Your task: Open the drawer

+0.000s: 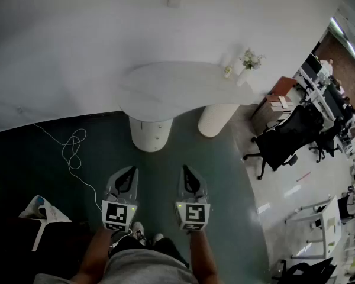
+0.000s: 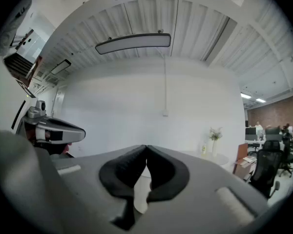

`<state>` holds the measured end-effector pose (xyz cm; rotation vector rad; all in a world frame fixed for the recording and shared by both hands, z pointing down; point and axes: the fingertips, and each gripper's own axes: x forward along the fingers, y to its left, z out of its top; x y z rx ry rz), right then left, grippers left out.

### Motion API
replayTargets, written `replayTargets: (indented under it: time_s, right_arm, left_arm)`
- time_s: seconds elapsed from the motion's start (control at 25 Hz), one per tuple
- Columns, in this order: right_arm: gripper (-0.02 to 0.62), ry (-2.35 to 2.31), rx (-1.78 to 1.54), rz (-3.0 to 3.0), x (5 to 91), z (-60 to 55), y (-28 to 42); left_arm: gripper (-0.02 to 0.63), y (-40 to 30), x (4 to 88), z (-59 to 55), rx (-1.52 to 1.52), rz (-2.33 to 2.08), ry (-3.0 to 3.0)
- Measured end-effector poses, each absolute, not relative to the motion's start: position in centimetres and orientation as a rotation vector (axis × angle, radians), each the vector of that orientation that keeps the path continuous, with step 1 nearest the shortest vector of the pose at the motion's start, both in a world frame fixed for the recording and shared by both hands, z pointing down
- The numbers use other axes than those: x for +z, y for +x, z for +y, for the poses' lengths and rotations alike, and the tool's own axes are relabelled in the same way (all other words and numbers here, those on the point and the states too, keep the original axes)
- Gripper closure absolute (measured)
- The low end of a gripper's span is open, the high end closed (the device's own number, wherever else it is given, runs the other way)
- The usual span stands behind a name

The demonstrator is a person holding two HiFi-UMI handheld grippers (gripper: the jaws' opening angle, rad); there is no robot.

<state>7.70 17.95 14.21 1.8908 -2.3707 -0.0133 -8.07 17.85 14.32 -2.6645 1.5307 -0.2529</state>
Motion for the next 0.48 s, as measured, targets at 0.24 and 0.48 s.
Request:
replayTargets:
  time_s: [0.24, 0.48]
  right_arm:
    - [0.592, 1.899, -0.011, -2.355, 14.4, 16.9, 7.0]
    - [0.592, 1.926, -0.007, -2.321, 14.7, 15.9, 6.6]
  left_arm:
    - [0.597, -8.7, 14.5, 16.7, -0.252, 1.520, -2.669]
    - [0.597, -9.6, 14.8, 15.4, -0.238, 1.503, -2.687]
